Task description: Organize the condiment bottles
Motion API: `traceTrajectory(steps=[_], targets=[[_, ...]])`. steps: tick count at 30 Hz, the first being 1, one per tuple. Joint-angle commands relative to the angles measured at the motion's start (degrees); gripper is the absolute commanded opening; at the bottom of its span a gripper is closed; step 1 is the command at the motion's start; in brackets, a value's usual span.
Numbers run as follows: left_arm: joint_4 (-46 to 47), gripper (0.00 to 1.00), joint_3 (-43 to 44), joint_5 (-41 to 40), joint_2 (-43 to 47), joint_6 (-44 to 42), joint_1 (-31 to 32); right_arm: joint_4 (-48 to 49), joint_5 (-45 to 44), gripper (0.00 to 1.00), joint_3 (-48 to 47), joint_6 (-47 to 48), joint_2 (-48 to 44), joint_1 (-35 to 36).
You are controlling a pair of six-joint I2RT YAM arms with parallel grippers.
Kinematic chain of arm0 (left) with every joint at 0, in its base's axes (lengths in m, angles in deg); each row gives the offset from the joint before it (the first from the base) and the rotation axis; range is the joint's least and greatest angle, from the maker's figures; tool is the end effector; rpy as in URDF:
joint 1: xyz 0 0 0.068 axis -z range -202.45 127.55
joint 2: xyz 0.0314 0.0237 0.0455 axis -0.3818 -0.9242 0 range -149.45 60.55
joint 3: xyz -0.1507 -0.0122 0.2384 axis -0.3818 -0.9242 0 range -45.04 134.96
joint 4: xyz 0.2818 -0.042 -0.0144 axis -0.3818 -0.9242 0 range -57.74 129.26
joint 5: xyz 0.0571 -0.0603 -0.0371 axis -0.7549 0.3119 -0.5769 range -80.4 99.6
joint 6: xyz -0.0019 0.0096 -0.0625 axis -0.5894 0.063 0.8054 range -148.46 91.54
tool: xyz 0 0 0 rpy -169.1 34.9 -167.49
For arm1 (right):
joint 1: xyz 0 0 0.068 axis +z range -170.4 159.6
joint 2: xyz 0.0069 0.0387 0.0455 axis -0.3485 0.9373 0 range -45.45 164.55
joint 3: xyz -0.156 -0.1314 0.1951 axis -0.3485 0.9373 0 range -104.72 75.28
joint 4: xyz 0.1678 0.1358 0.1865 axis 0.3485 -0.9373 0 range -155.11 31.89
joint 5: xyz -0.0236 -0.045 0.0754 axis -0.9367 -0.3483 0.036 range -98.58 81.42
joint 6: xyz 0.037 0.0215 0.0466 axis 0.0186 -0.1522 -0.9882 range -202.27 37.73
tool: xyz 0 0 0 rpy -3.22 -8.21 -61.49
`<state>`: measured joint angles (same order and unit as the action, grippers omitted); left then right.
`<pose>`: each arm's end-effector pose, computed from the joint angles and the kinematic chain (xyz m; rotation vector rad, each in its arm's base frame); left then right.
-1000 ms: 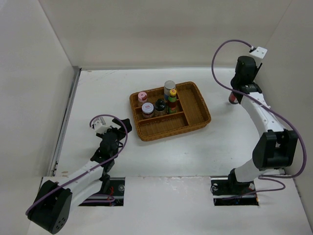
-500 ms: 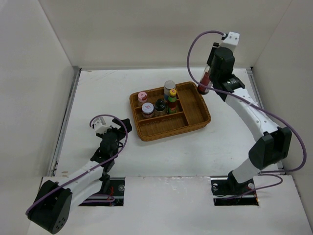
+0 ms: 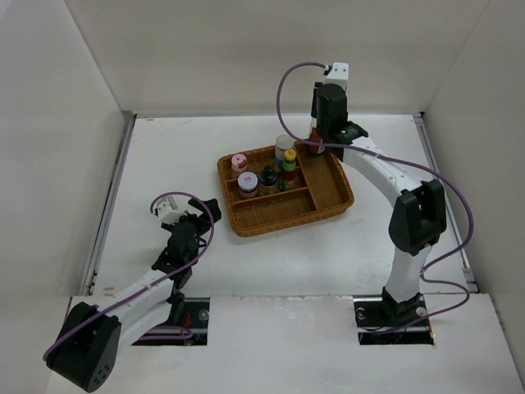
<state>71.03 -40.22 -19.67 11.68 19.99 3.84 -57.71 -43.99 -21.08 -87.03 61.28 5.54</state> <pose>0.1805 -0.0627 0.1502 -0.6960 1.6420 -0.4912 0.4506 0.1877 0.3664 0.1321 1.7094 -0.1420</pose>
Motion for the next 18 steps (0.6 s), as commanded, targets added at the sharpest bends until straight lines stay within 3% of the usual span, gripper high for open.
traceTrajectory(steps=[1, 7, 12, 18], targets=[[3.0, 1.00, 0.3, 0.0, 0.1, 0.2, -0.1, 8.4, 0.2, 0.29, -6.6, -0.2, -0.5, 0.3], [3.0, 1.00, 0.4, -0.1, -0.3, 0.2, -0.2, 8.8, 0.6, 0.29, -5.2, -0.4, 1.8, 0.3], [3.0, 1.00, 0.5, -0.2, -0.6, 0.2, -0.2, 13.8, 0.5, 0.32, 2.0, -0.8, 1.4, 0.8], [3.8, 1.00, 0.4, 0.0, -0.9, 0.2, -0.3, 16.6, 0.2, 0.52, 6.7, -1.5, 0.9, 1.4]])
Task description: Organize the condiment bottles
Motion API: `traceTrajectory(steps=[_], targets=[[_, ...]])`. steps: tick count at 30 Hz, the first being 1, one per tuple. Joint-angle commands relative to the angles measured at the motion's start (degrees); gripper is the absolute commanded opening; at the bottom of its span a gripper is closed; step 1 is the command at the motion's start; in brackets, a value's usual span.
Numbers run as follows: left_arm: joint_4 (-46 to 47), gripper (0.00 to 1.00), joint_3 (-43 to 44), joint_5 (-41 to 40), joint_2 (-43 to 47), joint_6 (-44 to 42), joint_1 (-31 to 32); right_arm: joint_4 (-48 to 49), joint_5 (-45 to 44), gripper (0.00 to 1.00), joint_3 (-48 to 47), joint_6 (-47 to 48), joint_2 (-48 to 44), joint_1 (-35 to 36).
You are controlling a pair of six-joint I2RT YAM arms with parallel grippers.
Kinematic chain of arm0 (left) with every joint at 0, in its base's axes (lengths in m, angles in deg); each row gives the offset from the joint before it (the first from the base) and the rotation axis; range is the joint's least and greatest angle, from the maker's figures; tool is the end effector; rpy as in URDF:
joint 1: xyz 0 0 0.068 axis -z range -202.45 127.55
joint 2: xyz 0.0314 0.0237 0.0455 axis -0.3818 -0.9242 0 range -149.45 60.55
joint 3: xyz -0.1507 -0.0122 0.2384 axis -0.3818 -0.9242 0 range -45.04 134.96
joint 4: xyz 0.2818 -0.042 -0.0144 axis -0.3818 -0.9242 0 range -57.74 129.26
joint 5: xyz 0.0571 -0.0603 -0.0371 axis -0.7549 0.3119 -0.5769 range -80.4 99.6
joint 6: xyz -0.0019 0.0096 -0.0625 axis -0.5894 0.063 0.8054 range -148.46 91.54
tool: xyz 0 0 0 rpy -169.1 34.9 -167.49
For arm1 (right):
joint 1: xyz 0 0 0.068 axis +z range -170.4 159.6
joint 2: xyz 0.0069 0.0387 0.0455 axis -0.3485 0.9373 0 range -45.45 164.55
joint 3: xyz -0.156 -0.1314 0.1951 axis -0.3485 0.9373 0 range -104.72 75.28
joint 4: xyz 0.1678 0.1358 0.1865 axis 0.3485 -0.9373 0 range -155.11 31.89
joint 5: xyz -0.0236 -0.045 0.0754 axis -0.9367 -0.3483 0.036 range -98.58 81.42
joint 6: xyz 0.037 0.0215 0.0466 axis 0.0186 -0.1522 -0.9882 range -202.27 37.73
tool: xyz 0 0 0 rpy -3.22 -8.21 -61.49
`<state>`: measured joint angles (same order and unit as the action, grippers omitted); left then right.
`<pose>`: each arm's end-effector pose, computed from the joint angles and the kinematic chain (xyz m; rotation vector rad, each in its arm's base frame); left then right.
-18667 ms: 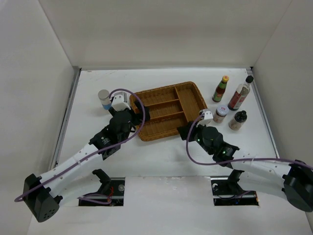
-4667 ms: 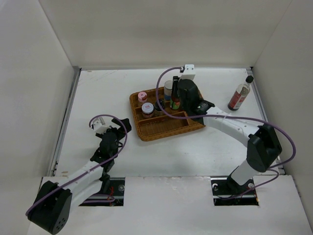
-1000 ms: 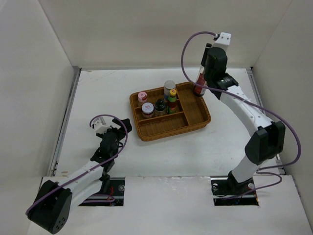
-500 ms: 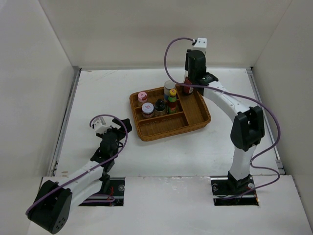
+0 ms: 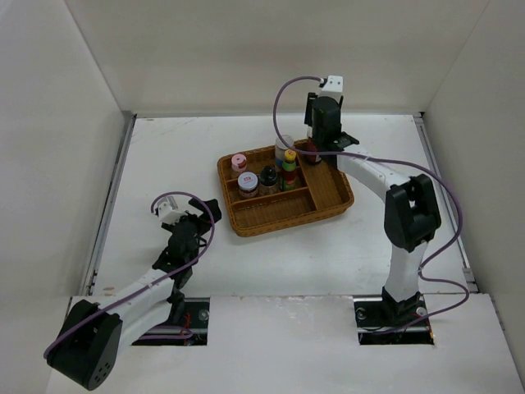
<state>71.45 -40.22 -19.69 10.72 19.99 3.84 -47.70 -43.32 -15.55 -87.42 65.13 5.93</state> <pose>0.1812 -0.0630 0.1482 -0.6960 1.6504 -0.4850 0.4634 0.1983 0.3164 0.1275 1.7013 -0.1170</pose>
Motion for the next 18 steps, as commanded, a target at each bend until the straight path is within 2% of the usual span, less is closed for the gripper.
traceTrajectory(steps=[1, 13, 18], targets=[[3.4, 1.00, 0.3, -0.1, -0.1, 0.2, -0.4, 6.5, -0.5, 0.57, 1.4, -1.4, -3.0, 1.0], [3.0, 1.00, 0.3, -0.5, 0.7, 0.1, -0.6, 5.1, 0.0, 1.00, 4.9, -3.6, -11.4, 1.6], [2.5, 1.00, 0.2, -0.8, 1.2, 0.2, -0.9, 4.9, 0.4, 1.00, 11.4, -5.9, -20.9, 1.4]])
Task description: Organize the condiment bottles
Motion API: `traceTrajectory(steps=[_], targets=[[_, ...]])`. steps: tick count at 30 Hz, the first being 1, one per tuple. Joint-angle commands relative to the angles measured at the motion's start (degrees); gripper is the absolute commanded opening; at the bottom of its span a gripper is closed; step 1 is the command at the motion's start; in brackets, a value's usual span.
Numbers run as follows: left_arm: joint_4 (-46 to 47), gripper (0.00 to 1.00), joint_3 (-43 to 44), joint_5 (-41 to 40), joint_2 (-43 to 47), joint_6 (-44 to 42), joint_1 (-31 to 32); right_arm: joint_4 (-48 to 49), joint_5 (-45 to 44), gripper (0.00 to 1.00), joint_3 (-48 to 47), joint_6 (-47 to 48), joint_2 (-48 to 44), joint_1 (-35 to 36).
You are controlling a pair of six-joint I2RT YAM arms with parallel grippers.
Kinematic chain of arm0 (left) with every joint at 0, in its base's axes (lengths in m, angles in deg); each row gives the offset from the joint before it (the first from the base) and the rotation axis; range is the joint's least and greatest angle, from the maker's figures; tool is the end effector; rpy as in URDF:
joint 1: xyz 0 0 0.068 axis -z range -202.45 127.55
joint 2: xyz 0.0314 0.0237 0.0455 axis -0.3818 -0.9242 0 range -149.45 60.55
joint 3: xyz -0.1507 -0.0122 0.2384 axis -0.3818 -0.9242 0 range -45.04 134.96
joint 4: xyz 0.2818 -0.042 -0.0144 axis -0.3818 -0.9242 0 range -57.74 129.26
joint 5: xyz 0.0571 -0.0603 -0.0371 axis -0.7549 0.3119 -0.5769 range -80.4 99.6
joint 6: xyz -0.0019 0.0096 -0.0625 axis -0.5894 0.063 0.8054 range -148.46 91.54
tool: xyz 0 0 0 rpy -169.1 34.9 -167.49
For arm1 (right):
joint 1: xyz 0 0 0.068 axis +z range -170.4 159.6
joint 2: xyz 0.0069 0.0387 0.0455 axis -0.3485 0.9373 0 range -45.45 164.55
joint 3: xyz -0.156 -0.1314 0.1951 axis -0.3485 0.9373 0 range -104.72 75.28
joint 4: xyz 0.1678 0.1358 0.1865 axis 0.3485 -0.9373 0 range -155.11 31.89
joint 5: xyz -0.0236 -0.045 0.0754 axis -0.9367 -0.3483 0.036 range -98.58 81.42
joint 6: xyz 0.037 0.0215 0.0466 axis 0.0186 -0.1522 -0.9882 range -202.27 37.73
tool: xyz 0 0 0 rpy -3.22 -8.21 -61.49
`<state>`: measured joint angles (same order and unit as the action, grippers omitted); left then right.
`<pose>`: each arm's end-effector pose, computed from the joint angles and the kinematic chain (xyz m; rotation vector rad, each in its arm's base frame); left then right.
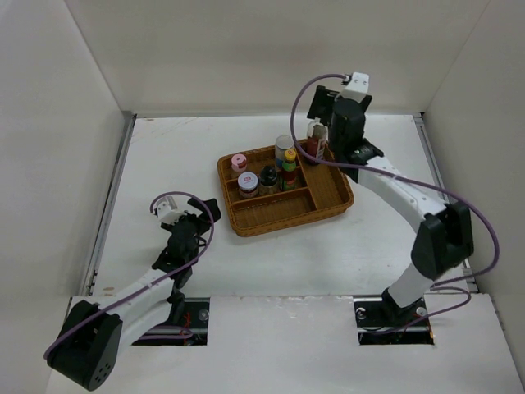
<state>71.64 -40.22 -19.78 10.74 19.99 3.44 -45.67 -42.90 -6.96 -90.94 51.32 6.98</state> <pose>0.1817 -0.0617 0.1487 -0.7026 1.6434 -0.4810 0.4060 0.1793 0.3715 0.2015 1.5883 0.0070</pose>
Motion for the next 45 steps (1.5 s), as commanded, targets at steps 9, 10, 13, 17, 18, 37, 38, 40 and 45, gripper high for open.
traceTrajectory(steps=[9, 10, 13, 17, 18, 37, 38, 40, 45], targets=[[-7.6, 1.00, 8.4, -0.3, -6.5, -0.7, -0.8, 5.7, -0.2, 1.00, 39.7, -25.1, -31.9, -7.9], [-9.6, 1.00, 9.2, -0.5, -6.0, -0.6, -0.9, 6.2, -0.1, 1.00, 43.8, -27.4, -33.5, -9.0], [-14.1, 1.00, 10.0, -0.8, -2.9, -0.5, -1.1, 6.4, -0.8, 1.00, 53.3, -33.2, -38.0, -11.5], [-20.7, 1.00, 11.0, -0.8, 2.5, -0.5, -1.2, 6.4, -1.8, 1.00, 61.2, -36.8, -43.7, -13.4], [-22.0, 1.00, 11.1, -0.8, 3.6, -0.5, -1.1, 6.5, -2.1, 1.00, 62.8, -37.2, -44.9, -13.8], [-29.7, 1.00, 12.8, -0.2, 6.1, 0.2, -2.3, 13.2, 1.6, 1.00, 70.4, -41.7, -45.5, -16.3], [-30.3, 1.00, 13.1, -0.1, 6.1, -0.3, -2.4, 12.3, 3.6, 1.00, 69.9, -41.3, -46.9, -16.3], [-31.3, 1.00, 12.4, 0.6, 7.0, -0.3, -2.4, 11.9, 5.0, 1.00, 70.5, -41.3, -50.3, -16.3], [-30.5, 1.00, 13.3, 0.5, 7.4, -0.1, -2.2, 13.2, 2.9, 1.00, 71.3, -40.3, -50.9, -16.6]])
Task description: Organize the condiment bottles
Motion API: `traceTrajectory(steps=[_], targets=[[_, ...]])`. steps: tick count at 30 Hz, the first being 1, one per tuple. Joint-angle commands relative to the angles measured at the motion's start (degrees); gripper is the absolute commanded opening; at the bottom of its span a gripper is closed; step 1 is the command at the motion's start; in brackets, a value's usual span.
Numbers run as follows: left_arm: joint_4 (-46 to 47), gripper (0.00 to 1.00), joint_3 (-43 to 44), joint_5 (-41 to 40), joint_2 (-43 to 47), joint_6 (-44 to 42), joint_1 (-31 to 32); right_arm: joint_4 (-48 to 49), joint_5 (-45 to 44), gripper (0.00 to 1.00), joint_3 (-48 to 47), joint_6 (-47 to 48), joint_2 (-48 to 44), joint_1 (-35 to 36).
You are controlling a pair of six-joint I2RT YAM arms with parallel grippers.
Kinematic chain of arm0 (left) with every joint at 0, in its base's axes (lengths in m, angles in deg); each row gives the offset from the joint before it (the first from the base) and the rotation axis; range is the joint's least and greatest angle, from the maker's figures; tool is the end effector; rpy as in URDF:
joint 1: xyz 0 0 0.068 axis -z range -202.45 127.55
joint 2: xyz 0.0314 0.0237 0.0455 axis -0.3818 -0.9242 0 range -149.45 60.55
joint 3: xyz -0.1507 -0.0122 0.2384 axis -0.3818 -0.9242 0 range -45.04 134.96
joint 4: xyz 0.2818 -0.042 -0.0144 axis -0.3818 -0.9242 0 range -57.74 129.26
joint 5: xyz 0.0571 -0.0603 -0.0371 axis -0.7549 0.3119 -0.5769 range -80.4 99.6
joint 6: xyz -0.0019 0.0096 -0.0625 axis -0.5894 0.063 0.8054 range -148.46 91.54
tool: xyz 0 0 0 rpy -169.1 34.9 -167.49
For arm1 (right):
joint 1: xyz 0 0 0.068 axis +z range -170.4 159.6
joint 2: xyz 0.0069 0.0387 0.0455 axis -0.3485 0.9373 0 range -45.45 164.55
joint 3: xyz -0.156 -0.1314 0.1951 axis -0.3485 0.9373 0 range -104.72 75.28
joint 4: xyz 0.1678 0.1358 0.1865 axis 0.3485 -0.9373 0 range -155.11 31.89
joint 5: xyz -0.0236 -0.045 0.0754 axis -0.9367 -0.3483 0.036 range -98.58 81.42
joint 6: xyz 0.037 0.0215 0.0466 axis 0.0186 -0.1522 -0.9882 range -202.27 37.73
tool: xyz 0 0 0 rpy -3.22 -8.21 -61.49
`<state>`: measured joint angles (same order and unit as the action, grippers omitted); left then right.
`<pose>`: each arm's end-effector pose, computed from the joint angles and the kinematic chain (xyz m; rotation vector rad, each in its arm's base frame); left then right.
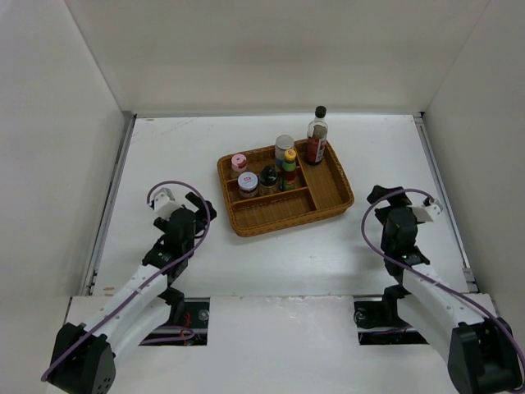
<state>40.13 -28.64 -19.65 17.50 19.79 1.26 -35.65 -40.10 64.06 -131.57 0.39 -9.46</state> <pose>0.1865 -0.0560 0.1822 -0.7254 1.8343 -0.3065 0.1999 0.0127 0.1814 0.9330 1.4919 0.2761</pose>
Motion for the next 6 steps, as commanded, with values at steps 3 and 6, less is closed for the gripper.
traceTrajectory(steps=[3, 6], targets=[[2.4, 1.00, 3.3, 0.8, -1.6, -0.4, 0.2, 3.6, 0.0, 1.00, 0.1, 0.5, 1.8, 0.0], [2.2, 1.00, 4.5, 0.5, -3.2, -0.6, 0.8, 3.9, 0.6, 1.00, 0.0, 0.4, 2.9, 0.0]])
